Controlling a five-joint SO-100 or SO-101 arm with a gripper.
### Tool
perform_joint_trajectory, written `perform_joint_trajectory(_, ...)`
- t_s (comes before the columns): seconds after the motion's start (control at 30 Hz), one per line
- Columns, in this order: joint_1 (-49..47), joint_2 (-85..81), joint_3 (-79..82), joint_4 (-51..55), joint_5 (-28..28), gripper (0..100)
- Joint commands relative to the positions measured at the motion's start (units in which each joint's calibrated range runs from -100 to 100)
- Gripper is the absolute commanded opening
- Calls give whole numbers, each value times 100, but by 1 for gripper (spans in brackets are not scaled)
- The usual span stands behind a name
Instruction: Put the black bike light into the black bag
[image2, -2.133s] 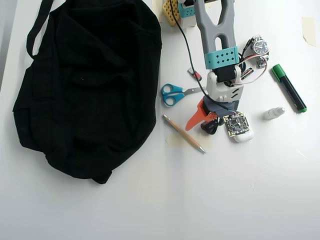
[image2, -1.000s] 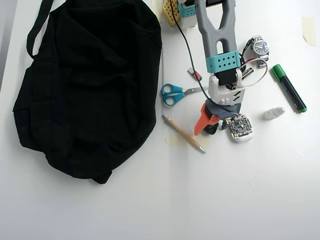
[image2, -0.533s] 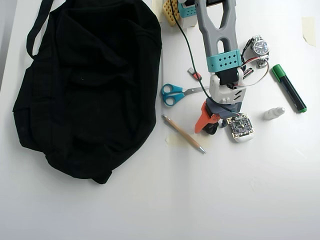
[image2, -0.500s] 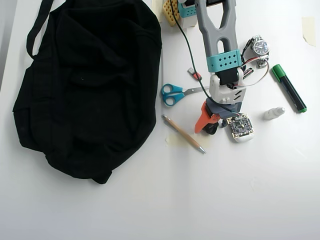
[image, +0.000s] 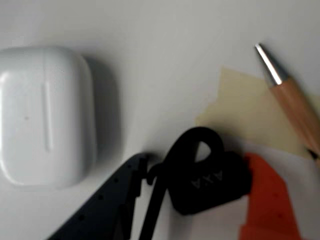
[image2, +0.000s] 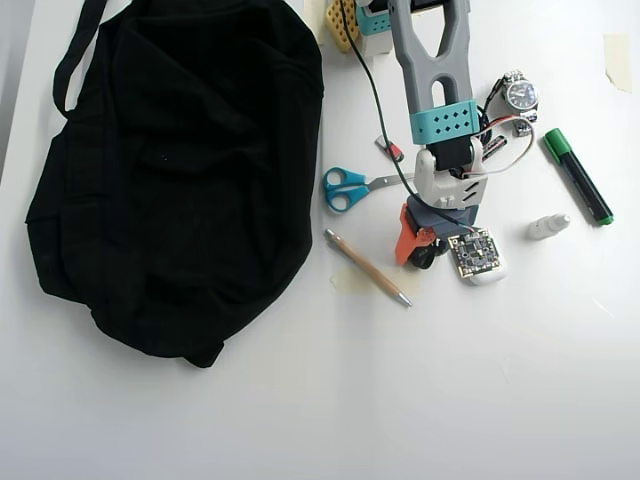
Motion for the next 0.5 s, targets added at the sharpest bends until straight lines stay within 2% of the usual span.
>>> perform_joint_trajectory(0.0,-63,-264,-61,103,-25,24)
perform_joint_trajectory(0.47,-63,-272,-69,78,-20,14)
